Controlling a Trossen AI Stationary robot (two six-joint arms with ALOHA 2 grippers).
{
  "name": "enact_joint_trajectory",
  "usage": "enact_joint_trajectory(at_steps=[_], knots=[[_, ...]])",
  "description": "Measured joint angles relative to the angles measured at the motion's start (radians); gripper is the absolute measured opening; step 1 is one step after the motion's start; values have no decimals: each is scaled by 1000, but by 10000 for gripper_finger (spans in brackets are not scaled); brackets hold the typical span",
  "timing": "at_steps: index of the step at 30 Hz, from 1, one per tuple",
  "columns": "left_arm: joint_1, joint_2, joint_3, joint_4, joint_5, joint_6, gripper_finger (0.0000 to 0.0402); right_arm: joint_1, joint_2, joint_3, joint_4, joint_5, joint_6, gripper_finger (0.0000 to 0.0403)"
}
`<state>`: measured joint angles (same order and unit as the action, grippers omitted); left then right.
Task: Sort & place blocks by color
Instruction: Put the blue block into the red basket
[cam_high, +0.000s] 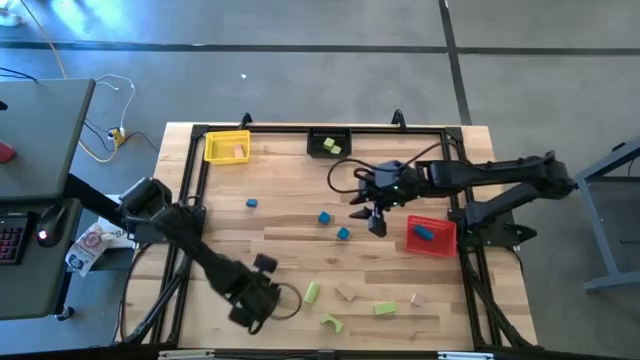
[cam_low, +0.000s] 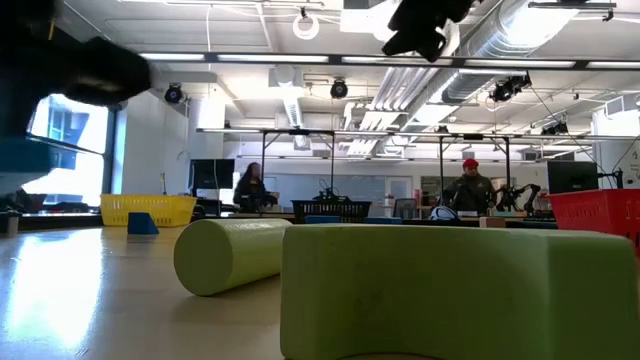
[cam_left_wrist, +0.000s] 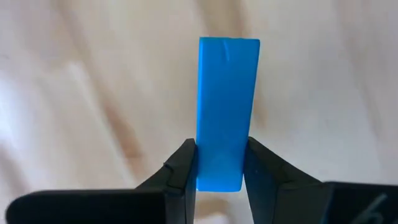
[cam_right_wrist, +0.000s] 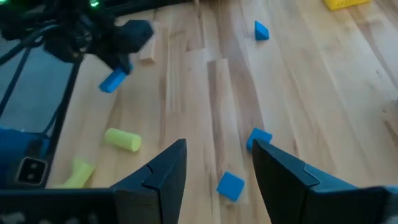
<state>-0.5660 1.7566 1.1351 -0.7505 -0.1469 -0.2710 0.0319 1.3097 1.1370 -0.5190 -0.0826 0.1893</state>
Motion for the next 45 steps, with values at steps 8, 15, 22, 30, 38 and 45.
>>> enact_joint_trajectory(at_steps=[8,15,22,30,38,45], knots=[[149,-42,1,62,-174,115,75,48,-2,-8,-49,68,147,167],[256,-44,1,129,-294,143,75,71,12,-9,-17,161,270,167],[306,-44,1,217,-496,146,75,82,33,-8,63,233,341,167],[325,-44,1,376,-714,267,75,82,56,-7,130,265,390,167],[353,-44,2,536,-793,377,75,82,89,-8,208,290,388,167],[378,-45,2,602,-883,388,76,82,116,-7,245,306,387,167]])
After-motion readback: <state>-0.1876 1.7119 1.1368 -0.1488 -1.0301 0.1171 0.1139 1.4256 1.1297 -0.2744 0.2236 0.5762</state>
